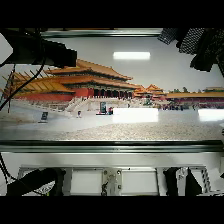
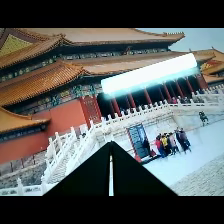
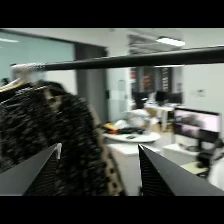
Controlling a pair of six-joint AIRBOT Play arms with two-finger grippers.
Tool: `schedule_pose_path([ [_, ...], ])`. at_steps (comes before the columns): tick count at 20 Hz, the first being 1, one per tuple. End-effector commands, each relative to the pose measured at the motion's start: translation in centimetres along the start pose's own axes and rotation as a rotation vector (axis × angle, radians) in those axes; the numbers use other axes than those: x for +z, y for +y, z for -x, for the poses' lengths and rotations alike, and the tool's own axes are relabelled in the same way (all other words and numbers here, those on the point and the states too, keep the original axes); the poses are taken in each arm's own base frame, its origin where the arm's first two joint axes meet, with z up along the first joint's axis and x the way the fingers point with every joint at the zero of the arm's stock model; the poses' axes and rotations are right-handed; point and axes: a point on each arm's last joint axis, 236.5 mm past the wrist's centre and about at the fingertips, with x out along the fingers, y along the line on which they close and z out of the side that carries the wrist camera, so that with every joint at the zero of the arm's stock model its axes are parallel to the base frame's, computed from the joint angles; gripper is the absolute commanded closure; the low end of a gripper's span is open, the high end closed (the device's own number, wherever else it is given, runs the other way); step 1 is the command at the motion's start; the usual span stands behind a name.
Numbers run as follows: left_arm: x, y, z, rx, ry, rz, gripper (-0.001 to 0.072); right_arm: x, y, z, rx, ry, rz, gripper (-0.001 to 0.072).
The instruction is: Fold the clothes and pants, and hang the long-sleeved shirts on hangers.
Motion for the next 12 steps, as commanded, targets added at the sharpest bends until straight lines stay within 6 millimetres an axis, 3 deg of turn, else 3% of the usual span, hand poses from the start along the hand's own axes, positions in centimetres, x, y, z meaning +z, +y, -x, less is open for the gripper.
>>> schedule_pose_path([
  [1,0.5,-0.1,0.0,-0.005,-0.022,0.019,0.0693,-3.9,9.6,1.5,0.412,0.159,-0.111,0.0204],
  [2,0.7,0.2,0.0,-0.002,-0.028,0.027,0.0693,-4.8,11.6,1.5,0.488,0.184,-0.148,0.0275],
  [5,0.5,-0.1,-0.1,-0.064,-0.013,0.089,0.0693,-6.8,19.6,3.1,0.747,0.251,-0.203,0.028],
  [7,-0.1,-0.4,-0.6,-0.117,0.003,0.129,0.0693,-9.1,25.6,5.6,0.914,0.342,-0.169,0.028],
  [9,-1.9,0.0,-1.7,-0.116,0.03,0.174,0.0693,-11.5,31.3,9.3,1.084,0.441,-0.103,0.0279],
  [12,-6.1,0.4,-3.3,-0.107,0.089,0.202,0.0693,-13.5,38.7,17.4,1.399,0.595,-0.121,0.028],
])
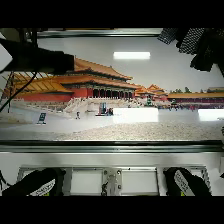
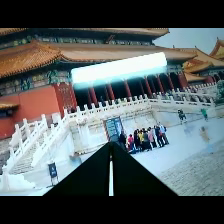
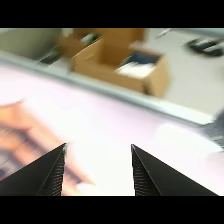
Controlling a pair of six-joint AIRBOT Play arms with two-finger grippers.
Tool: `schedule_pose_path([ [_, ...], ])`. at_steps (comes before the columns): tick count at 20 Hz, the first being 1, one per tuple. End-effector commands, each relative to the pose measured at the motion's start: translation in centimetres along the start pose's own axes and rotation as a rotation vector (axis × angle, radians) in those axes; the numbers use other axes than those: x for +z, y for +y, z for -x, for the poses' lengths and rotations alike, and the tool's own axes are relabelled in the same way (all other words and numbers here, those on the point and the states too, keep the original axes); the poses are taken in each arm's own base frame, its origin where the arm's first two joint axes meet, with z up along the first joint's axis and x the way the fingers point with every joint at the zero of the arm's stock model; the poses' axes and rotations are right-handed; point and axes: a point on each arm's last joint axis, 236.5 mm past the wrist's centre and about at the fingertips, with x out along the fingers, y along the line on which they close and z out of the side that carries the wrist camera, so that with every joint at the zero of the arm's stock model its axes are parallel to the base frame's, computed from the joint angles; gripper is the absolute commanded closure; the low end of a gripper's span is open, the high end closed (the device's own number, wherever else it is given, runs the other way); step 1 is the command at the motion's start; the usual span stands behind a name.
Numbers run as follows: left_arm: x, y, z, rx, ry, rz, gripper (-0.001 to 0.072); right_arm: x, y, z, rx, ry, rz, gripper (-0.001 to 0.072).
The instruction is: Fold the clothes and pants, and hang the long-sleeved shirts on hangers.
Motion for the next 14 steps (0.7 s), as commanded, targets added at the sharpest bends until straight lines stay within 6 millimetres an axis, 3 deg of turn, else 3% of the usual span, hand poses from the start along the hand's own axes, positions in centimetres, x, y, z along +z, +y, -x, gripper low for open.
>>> schedule_pose_path([
  [1,-4.0,0.6,-1.7,-0.015,0.053,0.047,0.0693,-6.0,11.1,-4.5,0.351,0.221,-0.026,0.0279],
  [4,-7.1,1.1,-2.1,-0.006,0.103,0.05,0.0694,-10.0,18.6,-5.8,0.606,0.37,-0.096,0.028],
  [6,-8.2,1.3,-2.0,-0.004,0.11,0.051,0.0693,-12.1,21.6,-6.5,0.698,0.447,-0.139,0.028],
  [8,-8.3,1.3,-1.4,-0.007,0.091,0.051,0.0693,-13.4,23.2,-7.1,0.741,0.489,-0.159,0.0291],
  [10,-8.3,1.3,-0.9,-0.012,0.066,0.05,0.0693,-13.9,23.5,-7.3,0.753,0.503,-0.164,0.0452],
  [12,-8.5,1.4,-0.6,-0.014,0.052,0.05,0.0693,-13.9,23.5,-7.4,0.752,0.503,-0.165,0.0527],
  [14,-8.9,1.4,-0.4,-0.013,0.054,0.05,0.0693,-14.0,23.5,-7.3,0.756,0.506,-0.164,0.0694],
])
